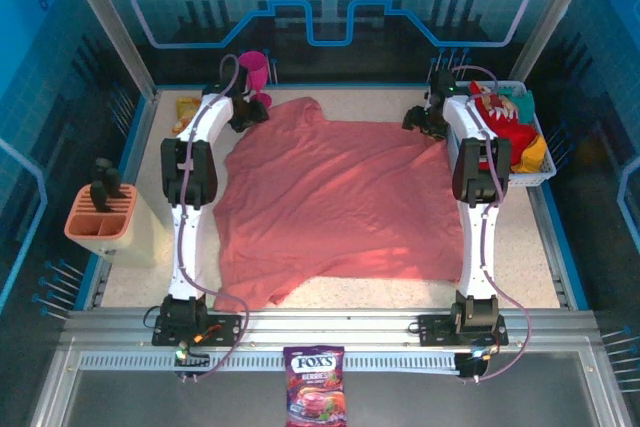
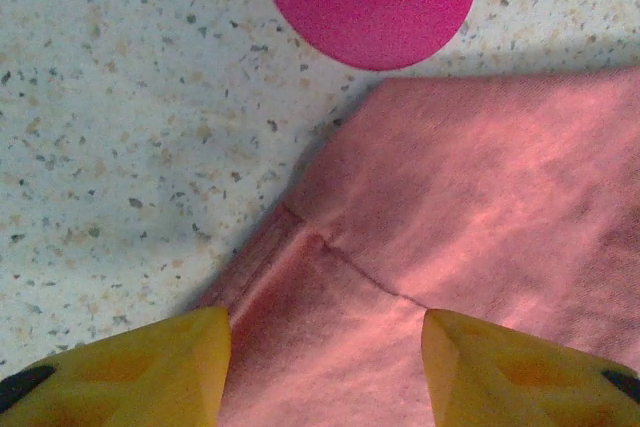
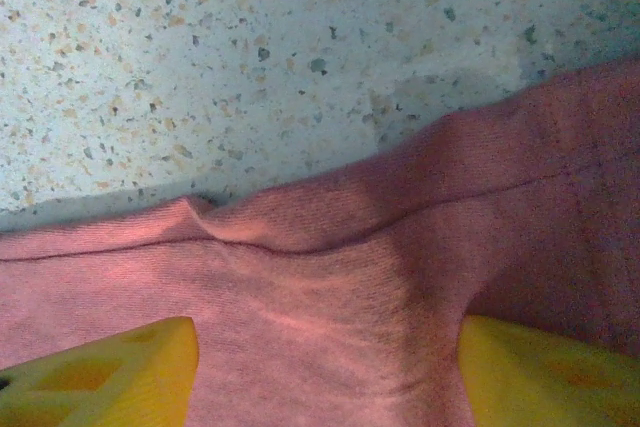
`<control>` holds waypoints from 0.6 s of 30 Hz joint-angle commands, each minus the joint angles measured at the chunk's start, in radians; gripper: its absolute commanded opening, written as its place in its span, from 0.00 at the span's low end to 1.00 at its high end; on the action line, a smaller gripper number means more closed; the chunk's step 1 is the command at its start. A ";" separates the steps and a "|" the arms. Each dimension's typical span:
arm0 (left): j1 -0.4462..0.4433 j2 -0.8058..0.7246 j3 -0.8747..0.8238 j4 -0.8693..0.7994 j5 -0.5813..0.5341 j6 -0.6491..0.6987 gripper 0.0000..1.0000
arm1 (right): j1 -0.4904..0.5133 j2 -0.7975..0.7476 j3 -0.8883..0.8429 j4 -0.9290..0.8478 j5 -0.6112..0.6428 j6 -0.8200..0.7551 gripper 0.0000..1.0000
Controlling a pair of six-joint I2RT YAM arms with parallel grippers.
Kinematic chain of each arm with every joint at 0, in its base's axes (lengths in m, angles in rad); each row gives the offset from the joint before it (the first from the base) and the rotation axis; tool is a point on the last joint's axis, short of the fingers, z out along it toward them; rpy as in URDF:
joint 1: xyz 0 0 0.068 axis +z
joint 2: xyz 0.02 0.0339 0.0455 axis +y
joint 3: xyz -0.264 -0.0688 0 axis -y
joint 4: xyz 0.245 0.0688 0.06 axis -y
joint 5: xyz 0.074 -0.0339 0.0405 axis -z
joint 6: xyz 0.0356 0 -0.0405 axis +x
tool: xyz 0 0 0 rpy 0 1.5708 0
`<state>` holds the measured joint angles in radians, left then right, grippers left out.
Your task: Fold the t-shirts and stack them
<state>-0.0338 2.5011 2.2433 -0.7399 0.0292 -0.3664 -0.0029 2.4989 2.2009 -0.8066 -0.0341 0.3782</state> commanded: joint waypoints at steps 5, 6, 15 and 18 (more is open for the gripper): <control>-0.015 0.074 0.094 -0.157 -0.004 -0.034 0.52 | 0.038 0.089 0.110 -0.125 -0.046 -0.035 0.60; -0.018 0.077 0.100 -0.172 -0.007 -0.036 0.51 | 0.042 0.093 0.115 -0.131 -0.049 -0.035 0.55; -0.020 0.097 0.104 -0.242 -0.040 -0.035 0.33 | 0.065 0.033 0.095 -0.109 -0.008 -0.035 0.08; -0.007 0.077 0.072 -0.248 -0.053 -0.035 0.18 | 0.065 -0.018 0.048 -0.088 0.006 -0.025 0.00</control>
<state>-0.0494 2.5713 2.3283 -0.9249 0.0025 -0.3950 0.0536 2.5462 2.2814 -0.8852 -0.0437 0.3454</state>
